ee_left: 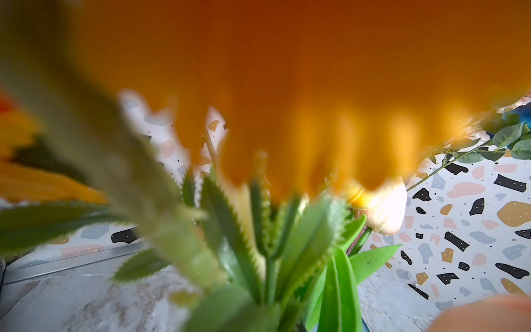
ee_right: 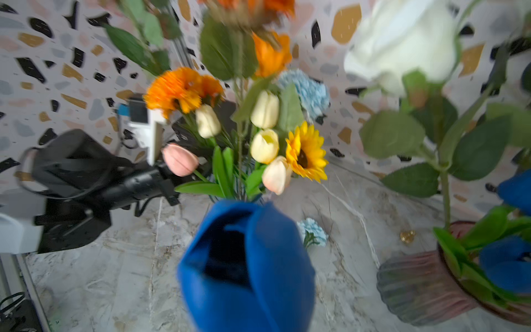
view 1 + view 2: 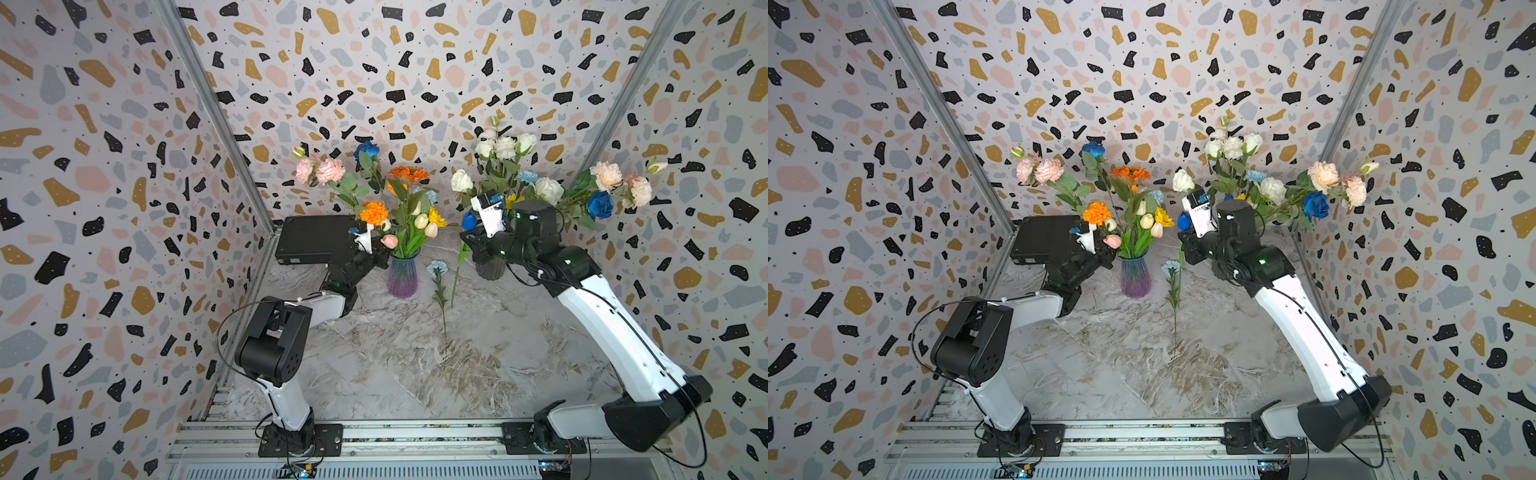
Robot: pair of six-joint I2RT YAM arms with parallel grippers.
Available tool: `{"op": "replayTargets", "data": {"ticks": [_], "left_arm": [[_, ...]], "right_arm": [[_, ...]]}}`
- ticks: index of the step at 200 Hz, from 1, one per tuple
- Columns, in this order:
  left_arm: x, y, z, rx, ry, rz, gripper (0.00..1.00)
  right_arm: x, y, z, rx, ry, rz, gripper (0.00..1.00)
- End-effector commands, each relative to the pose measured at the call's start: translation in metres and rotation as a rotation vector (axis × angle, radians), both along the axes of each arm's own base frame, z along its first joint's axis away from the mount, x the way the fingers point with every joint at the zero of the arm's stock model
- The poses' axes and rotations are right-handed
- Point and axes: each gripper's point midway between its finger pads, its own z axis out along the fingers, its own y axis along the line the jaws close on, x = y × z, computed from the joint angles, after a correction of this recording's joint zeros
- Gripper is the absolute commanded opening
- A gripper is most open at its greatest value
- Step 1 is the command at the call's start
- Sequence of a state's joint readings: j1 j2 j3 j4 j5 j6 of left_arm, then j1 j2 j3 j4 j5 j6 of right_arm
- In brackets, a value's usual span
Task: Pick out blue flowers from the vase
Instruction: Place the flower at the center of the board.
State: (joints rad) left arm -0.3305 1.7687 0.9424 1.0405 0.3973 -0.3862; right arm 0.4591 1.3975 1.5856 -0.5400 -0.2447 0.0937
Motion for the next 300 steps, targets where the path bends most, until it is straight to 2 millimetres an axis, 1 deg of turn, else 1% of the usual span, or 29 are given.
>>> {"op": "replayTargets", "data": {"ticks": [1,19,40,80,107,114,138,151,161,176,197,212,224,245,262,266,278,281,289,300], "left_arm": [[-0.01,-0.001,0.012,-0.007,-0.03,-0.018,0.14],[-0.01,-0.001,0.012,-0.008,-0.03,-0.016,0.15],[-0.01,-0.001,0.013,-0.015,-0.032,-0.017,0.15],[-0.009,-0.001,0.012,-0.023,-0.032,-0.02,0.16],[-0.011,-0.002,0.013,-0.031,-0.036,-0.027,0.16],[-0.011,-0.002,0.012,-0.034,-0.035,-0.028,0.16],[-0.012,-0.002,0.013,-0.043,-0.034,-0.037,0.16],[-0.013,-0.002,0.013,-0.05,-0.034,-0.038,0.16],[-0.013,-0.002,0.013,-0.053,-0.035,-0.038,0.16],[-0.013,-0.002,0.012,-0.055,-0.034,-0.037,0.16],[-0.013,-0.002,0.01,-0.057,-0.03,-0.039,0.16],[-0.014,-0.002,0.009,-0.057,-0.027,-0.038,0.16],[-0.014,-0.002,0.008,-0.061,-0.025,-0.037,0.16],[-0.013,-0.002,0.008,-0.061,-0.025,-0.038,0.16],[-0.012,-0.002,0.006,-0.061,-0.02,-0.037,0.16],[-0.012,-0.002,0.006,-0.061,-0.02,-0.035,0.16],[-0.012,-0.002,0.005,-0.06,-0.018,-0.036,0.16],[-0.012,-0.002,0.004,-0.06,-0.016,-0.036,0.16],[-0.012,-0.002,0.003,-0.061,-0.014,-0.036,0.16],[-0.011,-0.002,0.003,-0.063,-0.013,-0.037,0.16]], "right_arm": [[0.013,0.0,-0.059,-0.021,0.211,-0.001,0.07],[0.028,0.003,-0.092,-0.042,0.299,-0.005,0.06],[0.043,0.005,-0.122,-0.057,0.381,-0.012,0.06],[0.065,0.007,-0.172,-0.069,0.509,-0.018,0.06],[0.079,0.012,-0.205,-0.08,0.575,-0.012,0.09],[0.082,0.012,-0.212,-0.086,0.587,-0.016,0.11],[0.09,0.012,-0.231,-0.103,0.599,-0.033,0.23],[0.094,0.009,-0.234,-0.116,0.587,-0.049,0.31],[0.096,0.008,-0.234,-0.123,0.577,-0.058,0.32],[0.096,0.004,-0.227,-0.135,0.556,-0.07,0.33],[0.092,-0.002,-0.203,-0.138,0.493,-0.087,0.34],[0.084,-0.004,-0.168,-0.107,0.401,-0.077,0.34],[0.073,0.001,-0.136,-0.059,0.315,-0.036,0.34],[0.049,0.02,-0.082,0.011,0.174,0.071,0.34],[0.025,0.039,-0.044,0.011,0.065,0.161,0.34],[0.021,0.041,-0.039,0.008,0.049,0.171,0.34],[0.004,0.058,-0.02,-0.002,-0.006,0.24,0.35],[0.002,0.061,-0.019,-0.004,-0.01,0.251,0.35],[-0.006,0.072,-0.008,-0.001,-0.037,0.295,0.35],[-0.009,0.082,0.002,0.007,-0.064,0.332,0.35]]}}
